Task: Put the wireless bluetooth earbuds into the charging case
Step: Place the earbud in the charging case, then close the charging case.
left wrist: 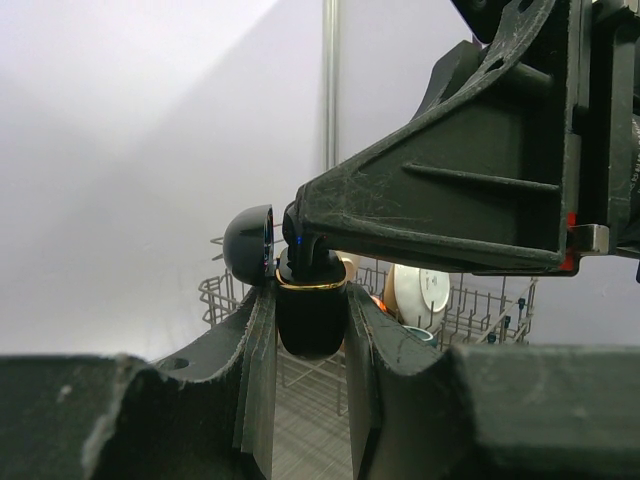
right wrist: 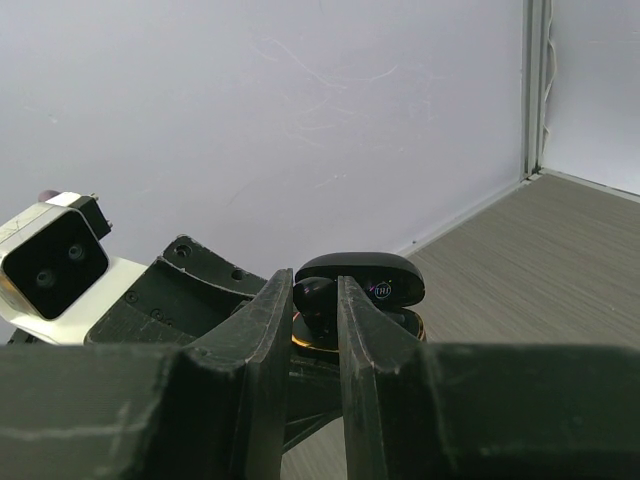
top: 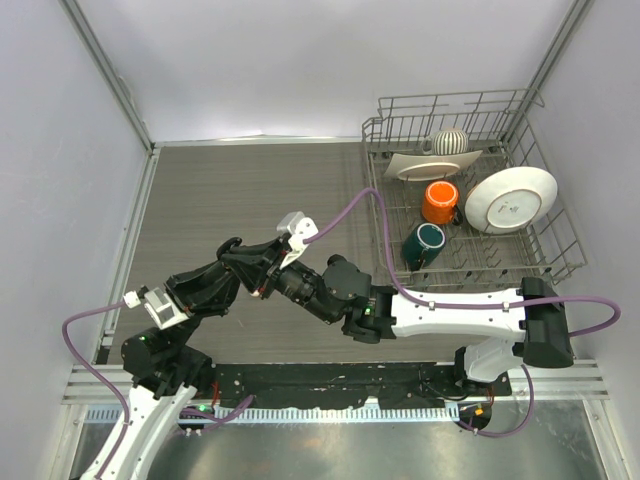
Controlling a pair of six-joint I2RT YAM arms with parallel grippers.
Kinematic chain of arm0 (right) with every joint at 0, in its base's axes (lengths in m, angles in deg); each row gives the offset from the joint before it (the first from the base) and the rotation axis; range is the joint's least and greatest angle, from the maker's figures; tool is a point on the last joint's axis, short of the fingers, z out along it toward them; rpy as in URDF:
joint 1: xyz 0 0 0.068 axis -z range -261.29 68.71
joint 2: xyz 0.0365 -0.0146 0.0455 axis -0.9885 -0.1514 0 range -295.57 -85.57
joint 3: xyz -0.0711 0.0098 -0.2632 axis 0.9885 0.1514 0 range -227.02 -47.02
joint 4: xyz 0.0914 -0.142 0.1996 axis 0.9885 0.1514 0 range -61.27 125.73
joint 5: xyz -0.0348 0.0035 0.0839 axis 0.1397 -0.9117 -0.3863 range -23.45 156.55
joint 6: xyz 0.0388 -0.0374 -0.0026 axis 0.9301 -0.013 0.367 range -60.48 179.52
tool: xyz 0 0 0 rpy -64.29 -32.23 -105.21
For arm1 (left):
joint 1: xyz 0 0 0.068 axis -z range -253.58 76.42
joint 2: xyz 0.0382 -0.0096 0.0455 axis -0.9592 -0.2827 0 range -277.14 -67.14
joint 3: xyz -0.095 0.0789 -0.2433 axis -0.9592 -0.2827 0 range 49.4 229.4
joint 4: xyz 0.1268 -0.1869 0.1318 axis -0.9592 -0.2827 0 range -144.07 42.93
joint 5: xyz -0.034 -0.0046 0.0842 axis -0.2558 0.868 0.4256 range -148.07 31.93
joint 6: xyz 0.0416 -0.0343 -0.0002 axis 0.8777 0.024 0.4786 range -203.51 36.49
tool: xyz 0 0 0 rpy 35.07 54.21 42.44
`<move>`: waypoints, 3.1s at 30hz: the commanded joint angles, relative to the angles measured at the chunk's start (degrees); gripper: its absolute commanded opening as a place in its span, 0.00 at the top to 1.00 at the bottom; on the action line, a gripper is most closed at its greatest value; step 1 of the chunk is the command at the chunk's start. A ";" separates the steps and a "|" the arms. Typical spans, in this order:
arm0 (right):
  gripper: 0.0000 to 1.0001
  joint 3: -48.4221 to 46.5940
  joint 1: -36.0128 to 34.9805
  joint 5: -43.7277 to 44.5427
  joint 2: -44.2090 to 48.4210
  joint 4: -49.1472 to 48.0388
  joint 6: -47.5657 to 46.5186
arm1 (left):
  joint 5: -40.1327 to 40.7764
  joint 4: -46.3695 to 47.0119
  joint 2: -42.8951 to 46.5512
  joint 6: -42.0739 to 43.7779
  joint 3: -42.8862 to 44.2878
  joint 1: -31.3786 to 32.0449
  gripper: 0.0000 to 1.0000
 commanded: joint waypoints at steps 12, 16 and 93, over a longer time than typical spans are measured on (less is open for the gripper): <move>0.69 -4.05 0.29 2.35 1.30 5.76 0.53 | 0.42 5.68 1.13 -0.61 1.35 -0.12 1.00; 0.63 -4.58 0.21 1.38 1.56 5.85 1.51 | -1.33 5.77 -2.03 -0.70 2.14 -0.12 1.00; 0.03 -24.04 28.86 -8.64 10.73 57.12 20.15 | -5.91 -7.15 2.71 -0.44 4.07 -0.12 1.00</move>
